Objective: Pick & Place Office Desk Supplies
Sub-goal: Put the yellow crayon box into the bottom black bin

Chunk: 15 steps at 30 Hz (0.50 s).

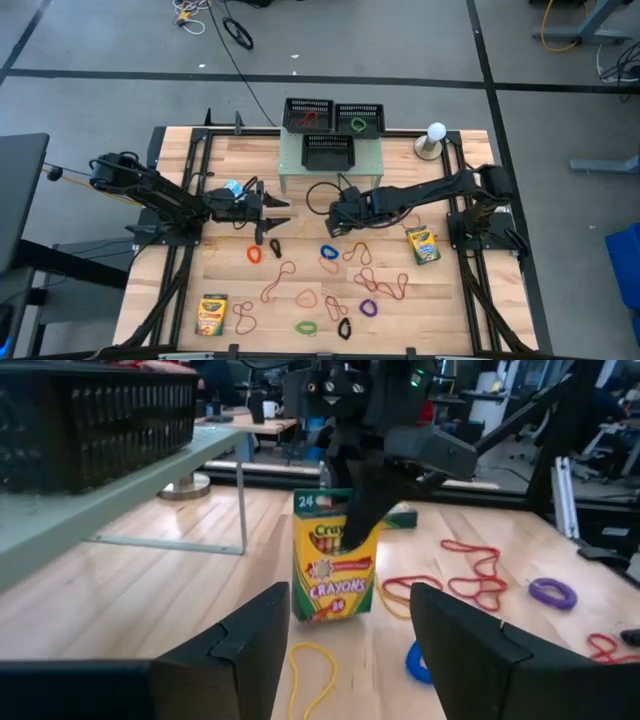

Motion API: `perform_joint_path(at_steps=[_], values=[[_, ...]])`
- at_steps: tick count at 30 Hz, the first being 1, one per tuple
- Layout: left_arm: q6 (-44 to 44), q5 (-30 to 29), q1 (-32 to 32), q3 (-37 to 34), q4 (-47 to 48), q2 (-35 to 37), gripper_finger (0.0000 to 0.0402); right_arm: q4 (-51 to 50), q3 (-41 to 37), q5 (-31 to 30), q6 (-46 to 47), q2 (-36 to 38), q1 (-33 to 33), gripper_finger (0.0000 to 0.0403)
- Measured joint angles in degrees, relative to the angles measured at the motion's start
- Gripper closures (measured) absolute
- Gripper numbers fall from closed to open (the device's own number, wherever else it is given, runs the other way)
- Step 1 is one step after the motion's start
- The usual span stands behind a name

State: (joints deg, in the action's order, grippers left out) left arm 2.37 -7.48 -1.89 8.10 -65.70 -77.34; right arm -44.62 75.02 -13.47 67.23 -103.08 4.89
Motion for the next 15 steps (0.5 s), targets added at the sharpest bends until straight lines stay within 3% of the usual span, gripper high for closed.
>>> perform_joint_path(at_steps=[5,15], values=[[-0.1,0.03,0.0,-0.03,0.73,-0.02,0.0187,2.1,0.0,0.07,-0.45,-1.23,-0.33,0.0278],[-0.31,0.01,0.0,-0.02,0.46,-0.02,0.0187,3.15,0.0,-0.33,-2.85,-1.08,-0.26,0.0206]])
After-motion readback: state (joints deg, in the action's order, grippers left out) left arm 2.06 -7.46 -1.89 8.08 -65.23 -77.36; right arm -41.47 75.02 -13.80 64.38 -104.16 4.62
